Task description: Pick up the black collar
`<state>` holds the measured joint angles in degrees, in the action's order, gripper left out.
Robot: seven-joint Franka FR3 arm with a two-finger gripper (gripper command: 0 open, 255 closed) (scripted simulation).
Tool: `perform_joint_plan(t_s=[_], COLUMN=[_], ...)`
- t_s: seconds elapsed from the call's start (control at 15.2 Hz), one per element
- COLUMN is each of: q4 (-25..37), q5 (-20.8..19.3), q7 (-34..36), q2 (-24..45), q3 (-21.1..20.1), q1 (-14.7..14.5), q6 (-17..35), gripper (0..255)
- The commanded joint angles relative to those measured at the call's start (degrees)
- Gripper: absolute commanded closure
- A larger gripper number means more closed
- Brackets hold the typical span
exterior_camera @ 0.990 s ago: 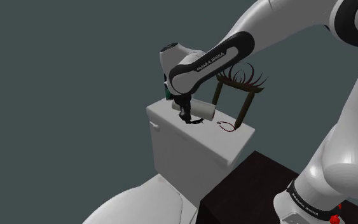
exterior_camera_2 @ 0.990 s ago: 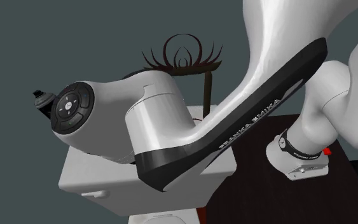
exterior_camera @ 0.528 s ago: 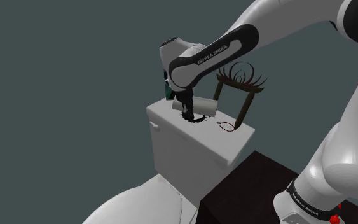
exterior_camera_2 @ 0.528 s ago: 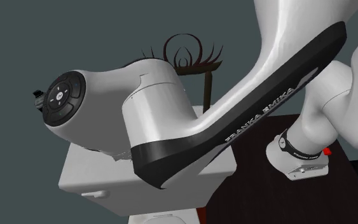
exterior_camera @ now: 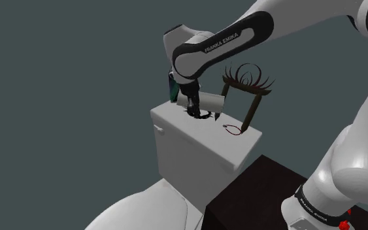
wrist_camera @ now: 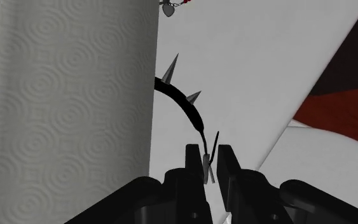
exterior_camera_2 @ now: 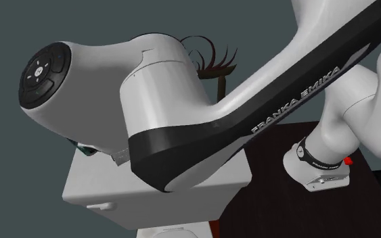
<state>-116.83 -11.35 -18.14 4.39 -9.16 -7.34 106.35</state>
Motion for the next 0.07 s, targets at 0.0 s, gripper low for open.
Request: perform_joint_plan(t_s=[0.0], q4=[0.1], q5=[0.1], q7=[-0.1], q2=[-0.3], q3=[0.0], q1=[0.0], q6=[-0.4], gripper=[255])
